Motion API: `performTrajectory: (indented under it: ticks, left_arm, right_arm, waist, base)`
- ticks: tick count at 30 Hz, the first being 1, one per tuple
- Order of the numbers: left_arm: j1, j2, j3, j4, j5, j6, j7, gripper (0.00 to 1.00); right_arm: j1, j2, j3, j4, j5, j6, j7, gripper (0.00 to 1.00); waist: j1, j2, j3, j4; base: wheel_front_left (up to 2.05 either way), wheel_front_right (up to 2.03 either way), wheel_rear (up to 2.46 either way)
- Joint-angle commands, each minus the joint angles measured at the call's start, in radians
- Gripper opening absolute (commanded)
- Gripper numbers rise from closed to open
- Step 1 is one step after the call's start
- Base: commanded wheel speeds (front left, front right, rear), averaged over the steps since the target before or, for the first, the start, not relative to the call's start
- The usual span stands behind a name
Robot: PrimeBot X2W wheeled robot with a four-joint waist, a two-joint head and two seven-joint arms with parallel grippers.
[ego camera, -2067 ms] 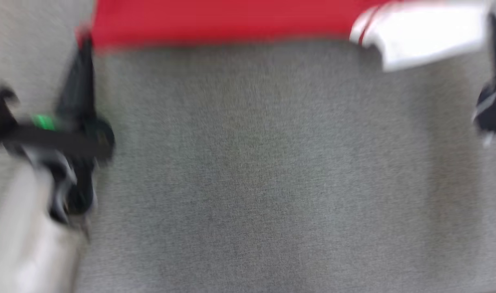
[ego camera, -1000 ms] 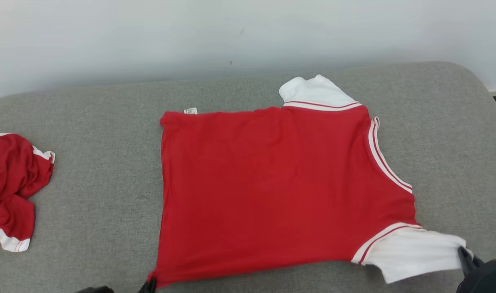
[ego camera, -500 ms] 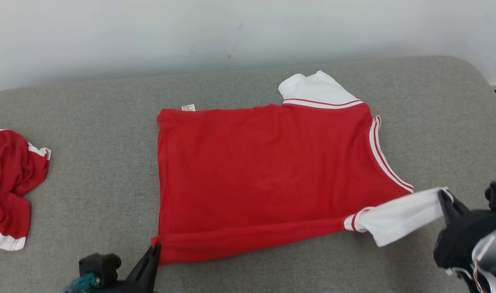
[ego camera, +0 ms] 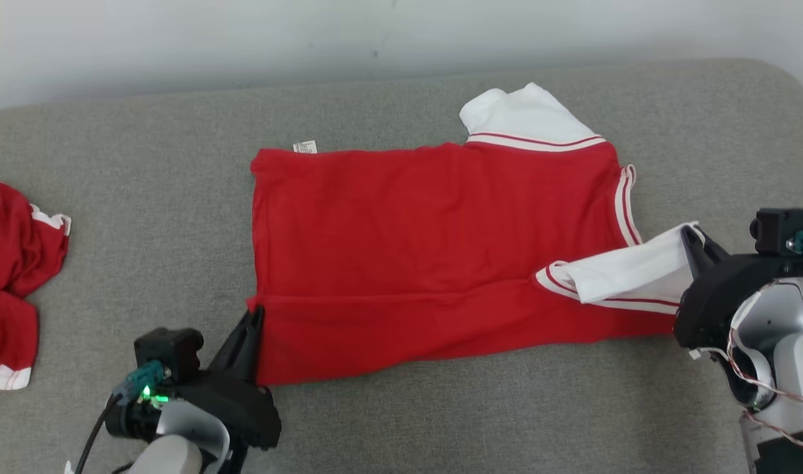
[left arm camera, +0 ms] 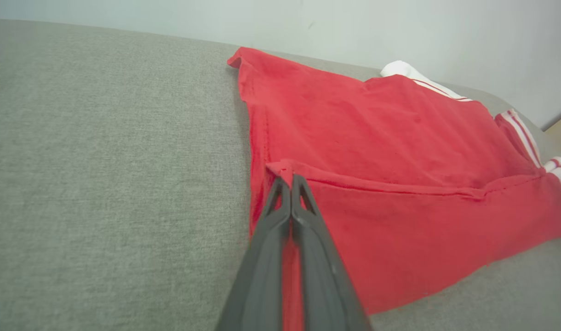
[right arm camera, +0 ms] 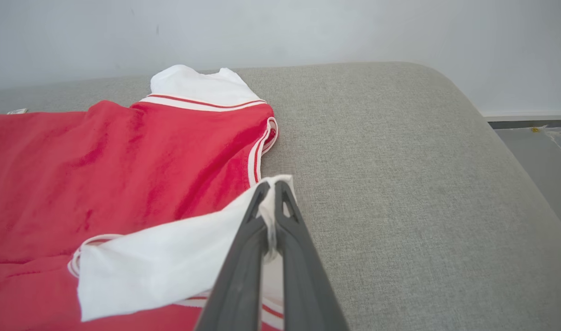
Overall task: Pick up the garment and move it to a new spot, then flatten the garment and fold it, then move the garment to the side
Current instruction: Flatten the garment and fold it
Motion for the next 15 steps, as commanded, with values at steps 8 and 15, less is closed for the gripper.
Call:
performTrajectory:
  ticks: [8, 15]
  left_arm:
    - [-0.108, -0.025, 0.019, 0.096, 0.019, -0.005, -0.077, 0.0]
    - [-0.143, -0.041, 0.028, 0.157, 0.042, 0.007, -0.126, 1.0]
  right_arm:
    - [-0.123, -0.01, 0.03, 0.126, -0.001, -0.003, -0.097, 0.0]
    - [-0.171, 0.018, 0.008, 0.207, -0.001, -0.003, -0.165, 1.0]
  waist:
    - [-0.0002, -0.0001, 0.064, 0.012]
    - [-0.0002, -0.0001, 0.072, 0.016]
  base:
    - [0.0, 0.0, 0.0]
    - [0.0, 0.0, 0.0]
